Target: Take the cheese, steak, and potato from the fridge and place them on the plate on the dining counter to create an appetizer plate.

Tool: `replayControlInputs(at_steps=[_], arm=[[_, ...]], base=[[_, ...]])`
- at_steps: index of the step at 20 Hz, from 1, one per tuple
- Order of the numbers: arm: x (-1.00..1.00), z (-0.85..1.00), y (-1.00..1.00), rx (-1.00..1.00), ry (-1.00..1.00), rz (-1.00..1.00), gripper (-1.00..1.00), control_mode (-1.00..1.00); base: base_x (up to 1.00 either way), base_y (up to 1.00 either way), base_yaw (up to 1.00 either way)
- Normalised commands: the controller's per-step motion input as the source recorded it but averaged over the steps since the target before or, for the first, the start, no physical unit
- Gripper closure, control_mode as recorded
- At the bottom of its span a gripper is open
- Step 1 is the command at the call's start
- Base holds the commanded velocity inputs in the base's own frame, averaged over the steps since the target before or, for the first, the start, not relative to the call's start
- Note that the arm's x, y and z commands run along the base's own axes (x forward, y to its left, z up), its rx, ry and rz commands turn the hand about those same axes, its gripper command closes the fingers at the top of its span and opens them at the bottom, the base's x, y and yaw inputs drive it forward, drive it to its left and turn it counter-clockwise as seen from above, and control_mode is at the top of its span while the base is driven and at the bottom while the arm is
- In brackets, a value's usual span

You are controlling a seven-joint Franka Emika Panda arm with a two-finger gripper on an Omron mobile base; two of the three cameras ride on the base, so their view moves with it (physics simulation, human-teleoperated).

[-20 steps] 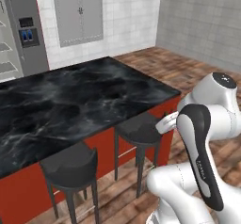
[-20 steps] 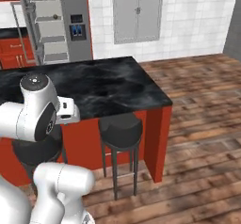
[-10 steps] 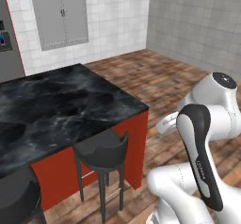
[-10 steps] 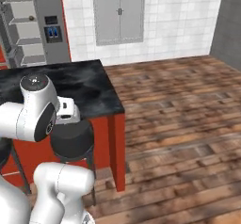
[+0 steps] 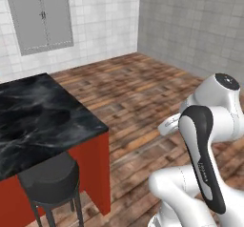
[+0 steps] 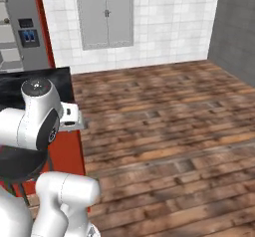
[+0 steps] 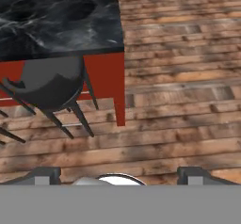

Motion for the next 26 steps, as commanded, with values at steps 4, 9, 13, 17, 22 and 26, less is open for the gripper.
replayControlInputs(at_steps=[4,9,13,17,22,26], arm=[[0.00,0.00,0.00,0.00,0.00,0.00,-1.00,1.00],[0.00,0.00,0.00,0.00,0.00,0.00,-1.00,1.00],[0.00,0.00,0.00,0.00,0.00,0.00,-1.00,1.00],[0.00,0.00,0.00,0.00,0.00,0.00,-1.00,1.00],[0.00,0.00,0.00,0.00,0.00,0.00,-1.00,1.00],[0.00,0.00,0.00,0.00,0.00,0.00,-1.00,1.00]], base=[[0.42,-1.00,0.00],[0.61,-0.98,0.02],[0.95,-0.61,0.18],[1.00,-0.19,0.27],[1.00,0.03,0.09],[1.00,0.13,0.04]])
